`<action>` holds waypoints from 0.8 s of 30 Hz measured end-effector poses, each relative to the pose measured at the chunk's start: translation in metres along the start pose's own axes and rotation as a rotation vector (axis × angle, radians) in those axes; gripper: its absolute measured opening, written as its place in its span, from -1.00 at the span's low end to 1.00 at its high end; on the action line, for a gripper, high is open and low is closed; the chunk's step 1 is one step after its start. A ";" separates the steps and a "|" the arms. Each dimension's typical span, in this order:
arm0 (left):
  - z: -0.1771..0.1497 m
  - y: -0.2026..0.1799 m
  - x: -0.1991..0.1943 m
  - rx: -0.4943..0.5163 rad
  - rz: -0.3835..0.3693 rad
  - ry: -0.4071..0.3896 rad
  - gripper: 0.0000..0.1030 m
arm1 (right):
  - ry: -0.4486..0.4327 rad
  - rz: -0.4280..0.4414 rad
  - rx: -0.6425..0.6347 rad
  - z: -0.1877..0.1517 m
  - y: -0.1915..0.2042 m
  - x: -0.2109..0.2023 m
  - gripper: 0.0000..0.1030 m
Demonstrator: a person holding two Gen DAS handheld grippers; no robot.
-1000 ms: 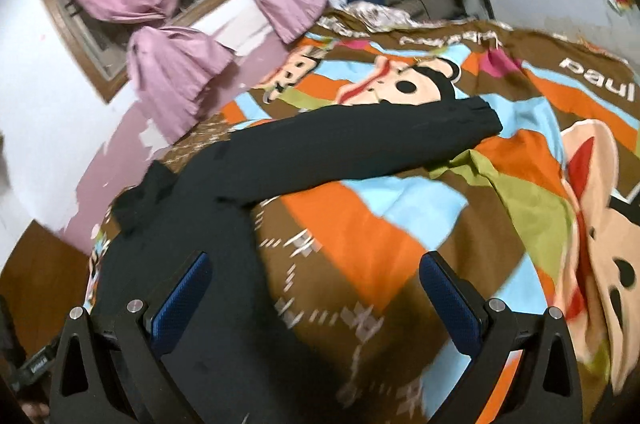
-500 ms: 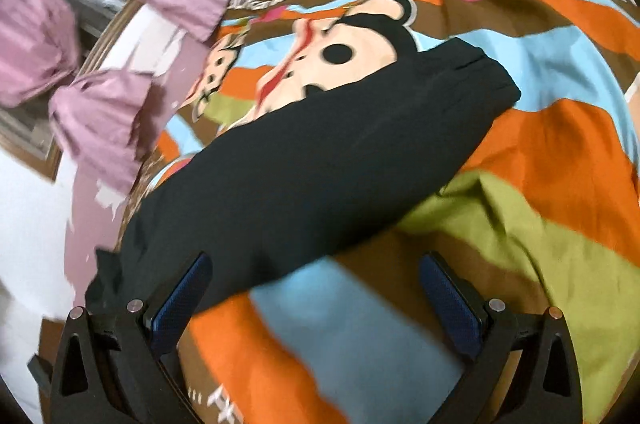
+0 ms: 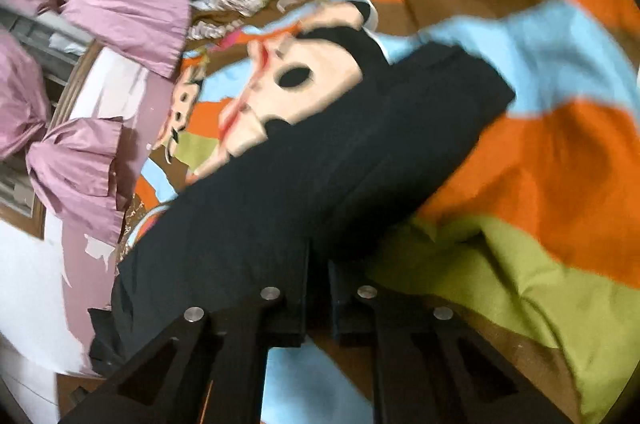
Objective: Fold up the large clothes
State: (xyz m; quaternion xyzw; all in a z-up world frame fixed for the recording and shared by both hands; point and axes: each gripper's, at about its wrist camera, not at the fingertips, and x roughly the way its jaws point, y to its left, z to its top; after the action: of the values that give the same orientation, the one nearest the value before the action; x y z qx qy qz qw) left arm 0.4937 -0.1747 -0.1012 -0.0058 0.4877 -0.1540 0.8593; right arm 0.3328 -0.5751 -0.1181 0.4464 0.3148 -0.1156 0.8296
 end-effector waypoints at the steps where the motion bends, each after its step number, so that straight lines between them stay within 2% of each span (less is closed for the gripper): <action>1: -0.001 0.005 0.000 -0.014 -0.019 0.004 0.91 | -0.032 -0.004 -0.044 0.002 0.011 -0.007 -0.89; 8: -0.011 0.039 -0.027 -0.064 -0.055 0.035 0.90 | -0.237 0.015 -0.390 0.005 0.119 -0.059 -0.92; 11: -0.018 0.056 -0.054 -0.094 -0.050 0.054 0.90 | -0.290 0.054 -0.585 -0.014 0.184 -0.077 -0.92; 14: -0.029 0.075 -0.089 -0.112 -0.038 0.029 0.90 | -0.316 0.117 -0.779 -0.050 0.243 -0.092 -0.93; 18: -0.048 0.104 -0.138 -0.129 -0.029 -0.021 0.90 | -0.278 0.198 -1.079 -0.124 0.309 -0.099 -0.93; 20: -0.062 0.125 -0.166 -0.149 -0.032 -0.048 0.90 | -0.227 0.243 -1.217 -0.167 0.333 -0.097 -0.93; 24: -0.088 0.164 -0.208 -0.221 -0.043 -0.081 0.90 | -0.116 0.306 -1.423 -0.241 0.358 -0.083 -0.93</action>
State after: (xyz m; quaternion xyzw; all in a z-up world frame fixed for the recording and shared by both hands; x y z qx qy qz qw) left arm 0.3635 0.0498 0.0004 -0.1171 0.4665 -0.1176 0.8688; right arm 0.3364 -0.1807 0.0756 -0.1688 0.2035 0.2107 0.9411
